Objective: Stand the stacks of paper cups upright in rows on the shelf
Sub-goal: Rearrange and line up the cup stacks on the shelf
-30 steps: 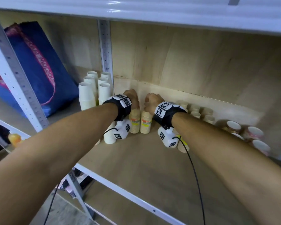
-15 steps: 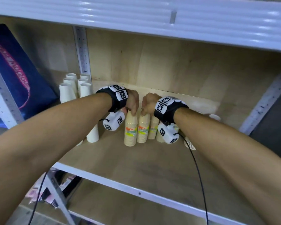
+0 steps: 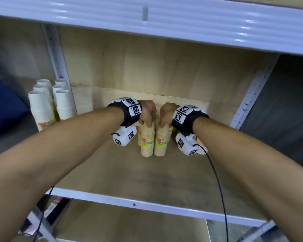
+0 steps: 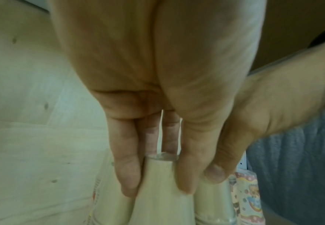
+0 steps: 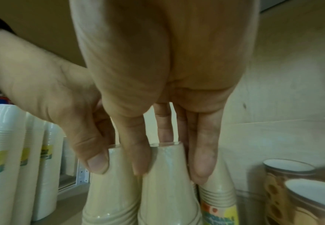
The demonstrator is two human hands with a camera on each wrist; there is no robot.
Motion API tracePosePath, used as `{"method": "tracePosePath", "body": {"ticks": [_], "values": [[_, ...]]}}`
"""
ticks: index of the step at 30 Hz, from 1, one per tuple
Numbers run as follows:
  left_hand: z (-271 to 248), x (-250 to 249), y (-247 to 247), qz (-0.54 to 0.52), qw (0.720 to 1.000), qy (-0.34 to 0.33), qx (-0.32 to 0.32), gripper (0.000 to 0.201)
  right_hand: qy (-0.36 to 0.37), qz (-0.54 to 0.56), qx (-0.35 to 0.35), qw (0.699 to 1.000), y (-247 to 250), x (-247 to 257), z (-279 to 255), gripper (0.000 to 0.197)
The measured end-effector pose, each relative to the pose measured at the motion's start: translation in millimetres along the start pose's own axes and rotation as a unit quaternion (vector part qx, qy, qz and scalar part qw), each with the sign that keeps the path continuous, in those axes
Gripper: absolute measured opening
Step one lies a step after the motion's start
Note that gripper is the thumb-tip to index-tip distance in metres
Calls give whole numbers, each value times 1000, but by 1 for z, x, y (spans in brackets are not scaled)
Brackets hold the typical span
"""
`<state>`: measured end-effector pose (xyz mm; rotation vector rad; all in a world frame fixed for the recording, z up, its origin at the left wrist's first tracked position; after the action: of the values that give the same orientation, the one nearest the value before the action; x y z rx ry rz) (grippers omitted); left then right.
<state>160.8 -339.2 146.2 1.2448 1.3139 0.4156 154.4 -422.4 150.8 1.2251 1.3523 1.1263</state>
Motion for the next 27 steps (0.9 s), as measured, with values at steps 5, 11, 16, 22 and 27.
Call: {"method": "tracePosePath", "body": {"ticks": [5,11,16,22,27], "values": [[9,-12,-11,31,999,-20,-1,34,-10,7,-13,1000,-9,-20,5,28],[18,-14,-16,25,999,-34,-6,36,-37,57,-37,997,-17,-44,11,42],[27,-14,-20,24,998,-51,-12,36,-48,68,-57,995,-23,-52,25,37],[37,-13,-26,28,998,-62,-8,37,-57,74,-60,994,-28,-54,35,34],[43,-12,-28,23,998,-64,6,24,-56,58,-71,994,-27,-51,37,33]]}}
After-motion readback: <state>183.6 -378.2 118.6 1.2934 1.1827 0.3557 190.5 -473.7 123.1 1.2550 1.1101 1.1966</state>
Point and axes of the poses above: each hand's wrist, its own z-axis towards the middle knuckle, its own y-axis out of the back of the hand, x = y × z, the point moved 10 cm from there along z, towards the middle knuckle, and after that the axes turned 14 degrees about -z, right-handed, at the moved point
